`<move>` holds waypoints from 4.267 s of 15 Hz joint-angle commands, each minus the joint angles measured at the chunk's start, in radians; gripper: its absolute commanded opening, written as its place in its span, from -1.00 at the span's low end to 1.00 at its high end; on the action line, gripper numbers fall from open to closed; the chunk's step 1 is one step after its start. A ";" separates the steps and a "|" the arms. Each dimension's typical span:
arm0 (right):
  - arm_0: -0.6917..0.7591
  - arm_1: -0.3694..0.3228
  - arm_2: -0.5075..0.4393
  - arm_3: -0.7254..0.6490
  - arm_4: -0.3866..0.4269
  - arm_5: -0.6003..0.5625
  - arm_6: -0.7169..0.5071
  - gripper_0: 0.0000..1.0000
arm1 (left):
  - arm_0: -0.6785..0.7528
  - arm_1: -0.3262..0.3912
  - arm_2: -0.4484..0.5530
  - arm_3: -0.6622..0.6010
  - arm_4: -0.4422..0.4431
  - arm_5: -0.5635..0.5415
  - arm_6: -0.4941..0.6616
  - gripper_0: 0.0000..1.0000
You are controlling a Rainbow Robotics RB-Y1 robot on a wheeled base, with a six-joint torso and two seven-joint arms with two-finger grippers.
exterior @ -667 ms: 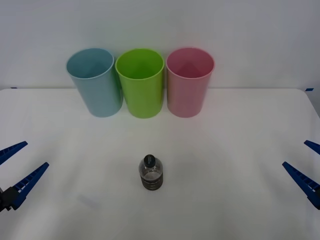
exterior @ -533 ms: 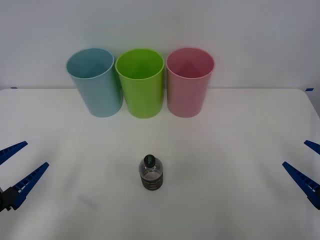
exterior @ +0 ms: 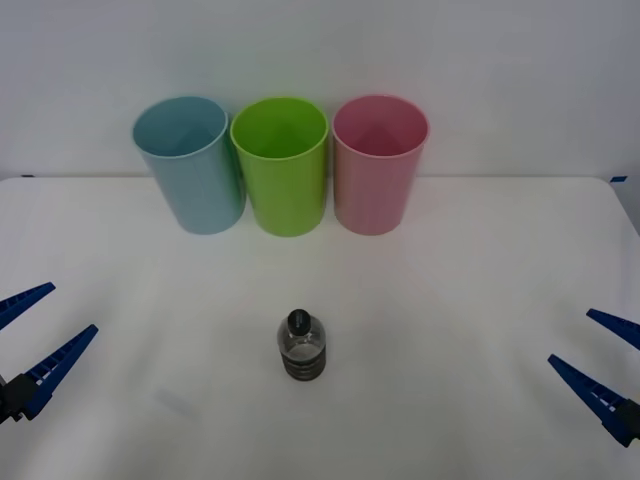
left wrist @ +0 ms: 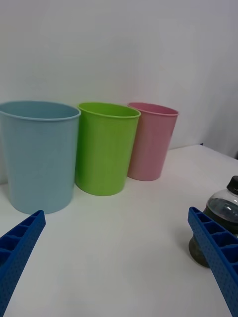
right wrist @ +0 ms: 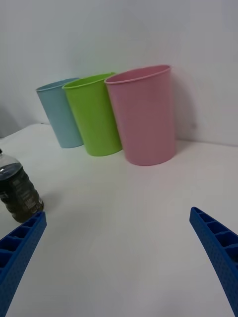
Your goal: Grasp the object on the table and drop it into the matching bin: aluminum can to the light blue bin, PET bottle to the pink bin.
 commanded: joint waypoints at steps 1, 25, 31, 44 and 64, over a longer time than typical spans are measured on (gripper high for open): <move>-0.023 -0.017 0.052 0.045 0.002 -0.045 0.022 1.00 | 0.000 0.000 0.000 0.000 0.000 0.000 0.000 1.00; -0.191 -0.021 0.518 0.083 0.085 0.168 0.343 1.00 | 0.000 0.000 0.000 0.000 0.000 0.000 0.000 1.00; -0.241 -0.019 0.661 0.083 0.077 0.296 0.352 1.00 | 0.000 0.000 0.000 0.000 0.000 0.000 0.000 1.00; -0.333 0.045 0.897 0.085 0.077 0.575 0.355 1.00 | 0.000 0.000 0.000 0.000 0.000 0.000 0.000 1.00; -0.369 0.150 1.006 0.085 0.151 0.811 0.355 1.00 | 0.000 0.000 0.000 0.000 0.000 0.000 0.000 1.00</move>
